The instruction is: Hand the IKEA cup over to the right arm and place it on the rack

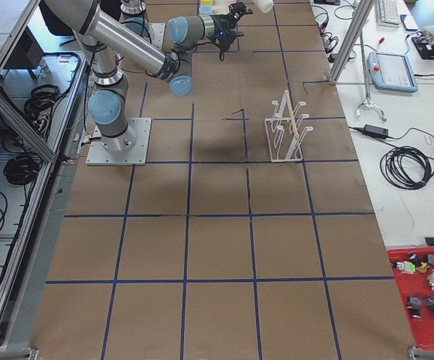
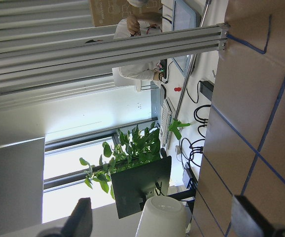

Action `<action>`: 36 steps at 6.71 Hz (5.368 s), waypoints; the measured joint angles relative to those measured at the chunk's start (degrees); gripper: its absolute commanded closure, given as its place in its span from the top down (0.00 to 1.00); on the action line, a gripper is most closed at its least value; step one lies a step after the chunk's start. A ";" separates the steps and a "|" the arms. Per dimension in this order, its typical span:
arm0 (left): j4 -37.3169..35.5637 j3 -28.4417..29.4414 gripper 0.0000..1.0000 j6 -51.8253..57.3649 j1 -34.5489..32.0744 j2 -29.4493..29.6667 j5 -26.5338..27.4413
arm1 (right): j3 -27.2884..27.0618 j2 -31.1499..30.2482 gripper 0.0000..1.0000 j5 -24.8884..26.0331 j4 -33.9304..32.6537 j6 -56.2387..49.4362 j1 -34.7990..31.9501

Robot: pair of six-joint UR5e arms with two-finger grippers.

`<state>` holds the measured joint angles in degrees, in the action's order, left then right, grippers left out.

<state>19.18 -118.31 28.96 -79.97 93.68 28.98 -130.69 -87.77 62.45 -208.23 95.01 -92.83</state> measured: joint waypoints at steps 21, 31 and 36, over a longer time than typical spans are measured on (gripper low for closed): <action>-25.95 -9.66 0.05 -12.43 -7.22 1.94 0.19 | 10.15 11.08 0.71 9.48 7.49 8.94 -14.11; -25.98 -9.50 0.99 -17.14 -5.98 0.54 1.72 | 10.56 11.33 0.31 8.23 6.68 8.64 -14.05; -24.03 -8.91 0.99 -20.42 2.05 -1.18 15.52 | 13.40 12.75 0.14 8.87 5.72 -4.05 -9.29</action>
<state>-4.85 -127.22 8.53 -77.92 92.50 44.50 -117.29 -75.02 71.32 -202.51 90.97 -102.12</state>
